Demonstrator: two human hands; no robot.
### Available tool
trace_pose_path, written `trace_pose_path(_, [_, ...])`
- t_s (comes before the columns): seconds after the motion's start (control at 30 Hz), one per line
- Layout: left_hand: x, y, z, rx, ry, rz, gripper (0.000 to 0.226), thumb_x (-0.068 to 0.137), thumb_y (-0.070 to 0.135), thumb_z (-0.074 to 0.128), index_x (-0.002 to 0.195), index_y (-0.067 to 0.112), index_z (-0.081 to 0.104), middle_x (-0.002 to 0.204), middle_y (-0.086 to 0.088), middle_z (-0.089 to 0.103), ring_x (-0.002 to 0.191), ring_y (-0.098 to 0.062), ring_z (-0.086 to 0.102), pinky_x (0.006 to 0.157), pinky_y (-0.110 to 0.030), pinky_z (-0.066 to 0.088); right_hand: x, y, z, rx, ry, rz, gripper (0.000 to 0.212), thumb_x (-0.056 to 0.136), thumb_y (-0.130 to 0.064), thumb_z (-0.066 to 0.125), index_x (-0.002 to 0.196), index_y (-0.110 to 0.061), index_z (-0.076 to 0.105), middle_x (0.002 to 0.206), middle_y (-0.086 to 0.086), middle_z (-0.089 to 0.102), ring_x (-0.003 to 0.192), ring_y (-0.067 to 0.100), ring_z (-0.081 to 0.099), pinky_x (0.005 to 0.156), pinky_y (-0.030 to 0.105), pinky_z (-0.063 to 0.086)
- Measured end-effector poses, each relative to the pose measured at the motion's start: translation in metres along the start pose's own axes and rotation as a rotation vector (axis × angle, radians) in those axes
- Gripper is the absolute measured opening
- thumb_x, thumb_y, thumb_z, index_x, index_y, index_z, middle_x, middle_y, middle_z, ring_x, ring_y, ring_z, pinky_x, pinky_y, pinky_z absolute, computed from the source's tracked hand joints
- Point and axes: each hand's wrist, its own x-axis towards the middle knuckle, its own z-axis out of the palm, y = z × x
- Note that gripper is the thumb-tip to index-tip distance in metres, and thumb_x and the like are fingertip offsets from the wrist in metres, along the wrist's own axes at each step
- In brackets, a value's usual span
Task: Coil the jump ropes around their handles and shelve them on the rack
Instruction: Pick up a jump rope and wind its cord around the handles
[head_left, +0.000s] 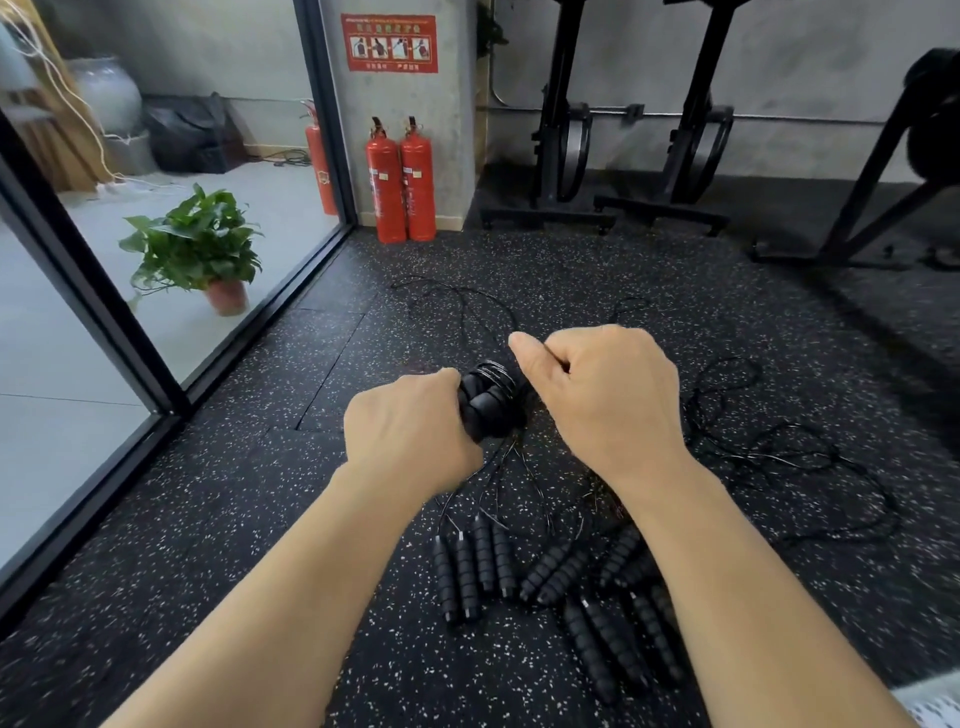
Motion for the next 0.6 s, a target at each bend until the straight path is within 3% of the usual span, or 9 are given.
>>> trace_pose_path(0.17, [-0.007,0.012,-0.007,0.111,0.008,0.248,0.025,0.081,0.031,0.057,0.104,0.033,0.047,0.074,0.008,0.049,0.075,-0.021,0.055,0.051,-0.027,0.028,0.004,0.017,-0.006,-0.005,-0.039,0.044,0.063,0.094,-0.046,0.052,0.048,-0.014,0.025,0.042,-0.002,0.028,0.042,0.017,0.029,0.048,0.031,0.031])
trace_pose_path(0.27, [-0.011,0.017,-0.011,0.107,-0.009,0.419,0.024,0.083,0.031,0.056,0.102,0.035,0.043,0.082,0.010,0.051,0.086,-0.018,0.063,0.066,-0.031,0.038,0.005,0.026,-0.005,0.028,-0.097,0.068,0.063,0.093,-0.050,0.052,0.047,-0.014,0.028,0.043,-0.002,0.032,0.044,0.016,0.032,0.051,0.031,0.034])
trace_pose_path(0.37, [-0.015,0.017,-0.013,0.062,0.007,0.535,0.022,0.083,0.031,0.056,0.090,0.035,0.036,0.076,0.013,0.045,0.077,-0.012,0.055,0.088,-0.035,0.038,0.003,0.035,0.000,0.086,-0.182,0.120,0.064,0.090,-0.055,0.054,0.047,-0.015,0.029,0.043,-0.004,0.030,0.045,0.015,0.032,0.052,0.031,0.030])
trace_pose_path(0.47, [-0.018,0.015,-0.014,-0.014,0.046,0.597,0.027,0.079,0.028,0.061,0.080,0.034,0.035,0.068,0.014,0.042,0.067,-0.009,0.042,0.100,-0.039,0.032,0.002,0.042,0.002,0.320,-0.254,0.172,0.063,0.086,-0.054,0.062,0.045,-0.018,0.031,0.044,-0.006,0.028,0.045,0.013,0.027,0.051,0.030,0.027])
trace_pose_path(0.6, [-0.022,0.018,-0.016,-0.071,0.058,0.674,0.029,0.073,0.025,0.063,0.080,0.033,0.037,0.068,0.014,0.045,0.068,-0.008,0.045,0.102,-0.040,0.029,0.001,0.046,-0.004,0.648,-0.437,0.338,0.056,0.083,-0.051,0.067,0.058,-0.003,0.051,0.050,0.006,0.037,0.041,0.013,0.030,0.044,0.023,0.026])
